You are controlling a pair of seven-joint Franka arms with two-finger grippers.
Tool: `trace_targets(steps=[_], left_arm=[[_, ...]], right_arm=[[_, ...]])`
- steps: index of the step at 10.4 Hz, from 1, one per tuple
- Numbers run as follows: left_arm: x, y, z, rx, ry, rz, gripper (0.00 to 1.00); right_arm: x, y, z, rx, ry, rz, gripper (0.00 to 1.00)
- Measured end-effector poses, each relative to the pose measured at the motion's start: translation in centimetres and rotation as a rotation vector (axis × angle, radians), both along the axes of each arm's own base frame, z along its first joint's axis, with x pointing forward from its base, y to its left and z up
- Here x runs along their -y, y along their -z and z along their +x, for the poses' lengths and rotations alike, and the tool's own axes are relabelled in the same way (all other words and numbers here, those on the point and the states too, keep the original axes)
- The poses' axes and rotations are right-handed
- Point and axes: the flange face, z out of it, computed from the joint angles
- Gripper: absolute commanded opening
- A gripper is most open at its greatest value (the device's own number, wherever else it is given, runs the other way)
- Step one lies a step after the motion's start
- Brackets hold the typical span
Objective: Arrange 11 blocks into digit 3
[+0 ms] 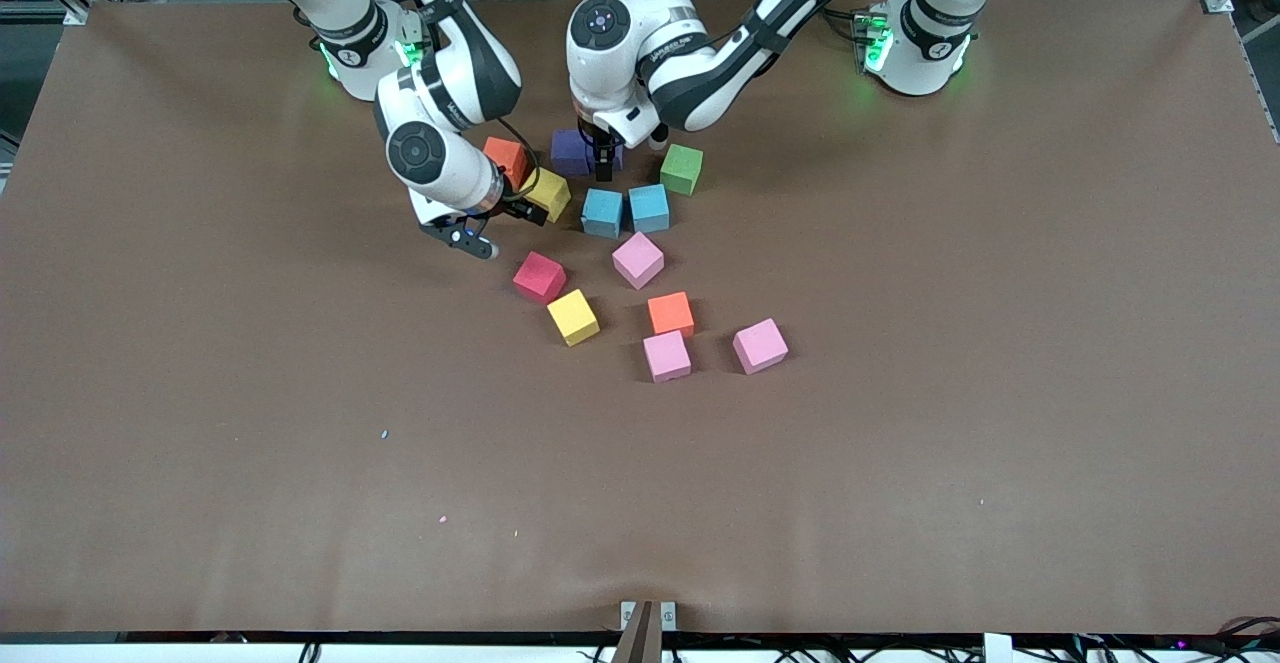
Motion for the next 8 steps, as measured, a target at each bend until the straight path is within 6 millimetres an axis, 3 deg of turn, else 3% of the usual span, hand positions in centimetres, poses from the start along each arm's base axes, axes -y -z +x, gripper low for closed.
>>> trace_targets(steps=[4,6,8], left_arm=[[-2.7,-4.8,7.0,-0.016,-0.067,0.002,1.0],[-3.9,-4.2,8.0,-0.026,-0.054,0.017,1.0],[-5.8,-2.0,8.0,-0.049,-0.044,0.053,1.0]], right_arm=[[-0.7,0.7,-1.1,0.012,-0.022,-0.004,1.0],[-1.6,1.4,-2.1,0.021,-0.043,-0.008,1.0],[-2.0,2.2,-2.5,0.024,-0.042,-0.009,1.0]])
